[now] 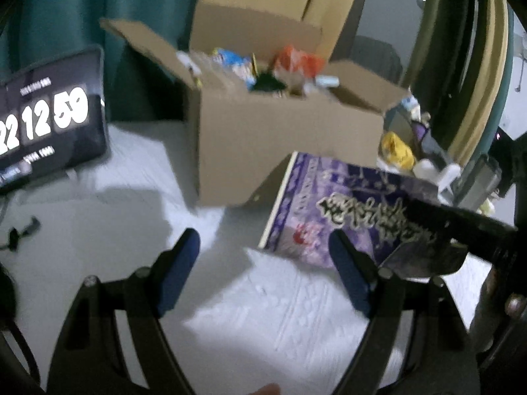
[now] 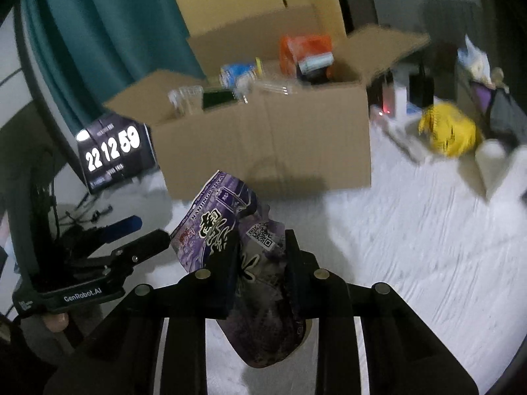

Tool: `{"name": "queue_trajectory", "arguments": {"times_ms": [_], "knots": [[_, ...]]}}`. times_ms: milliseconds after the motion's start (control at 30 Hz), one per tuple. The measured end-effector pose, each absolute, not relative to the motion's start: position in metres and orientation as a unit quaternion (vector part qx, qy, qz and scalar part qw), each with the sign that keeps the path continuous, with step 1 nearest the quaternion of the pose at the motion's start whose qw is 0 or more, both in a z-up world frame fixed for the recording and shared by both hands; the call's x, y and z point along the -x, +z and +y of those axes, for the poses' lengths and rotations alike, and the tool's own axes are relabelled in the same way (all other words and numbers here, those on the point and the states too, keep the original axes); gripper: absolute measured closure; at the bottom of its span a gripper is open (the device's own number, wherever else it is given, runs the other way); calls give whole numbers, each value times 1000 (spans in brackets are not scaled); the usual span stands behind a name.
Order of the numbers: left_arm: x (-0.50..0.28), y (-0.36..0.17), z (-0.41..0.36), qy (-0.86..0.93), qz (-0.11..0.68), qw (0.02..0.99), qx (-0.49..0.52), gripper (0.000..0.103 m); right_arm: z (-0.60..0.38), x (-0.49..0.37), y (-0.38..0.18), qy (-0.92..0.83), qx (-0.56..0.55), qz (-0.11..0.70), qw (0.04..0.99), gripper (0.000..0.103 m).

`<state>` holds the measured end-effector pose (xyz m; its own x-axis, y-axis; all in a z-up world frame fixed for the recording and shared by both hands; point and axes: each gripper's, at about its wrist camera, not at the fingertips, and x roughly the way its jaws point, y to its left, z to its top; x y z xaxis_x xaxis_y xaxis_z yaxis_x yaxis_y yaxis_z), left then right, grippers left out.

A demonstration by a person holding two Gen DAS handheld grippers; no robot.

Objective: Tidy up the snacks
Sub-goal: 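Grasp the purple bag's edge with the right tool and lift it, then lower the purple bag into the box and open the right tool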

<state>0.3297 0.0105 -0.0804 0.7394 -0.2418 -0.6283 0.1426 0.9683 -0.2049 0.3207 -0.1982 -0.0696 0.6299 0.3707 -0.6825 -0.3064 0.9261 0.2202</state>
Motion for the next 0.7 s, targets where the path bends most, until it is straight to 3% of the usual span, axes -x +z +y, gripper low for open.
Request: {"name": "queue_trajectory", "arguments": {"times_ms": [367, 700], "knots": [[-338, -33, 33, -68, 268, 959, 69, 19, -181, -362, 2, 213, -17, 306, 928, 76], [-357, -15, 46, -46, 243, 967, 61, 19, -163, -421, 30, 225, -16, 266, 937, 76]]}}
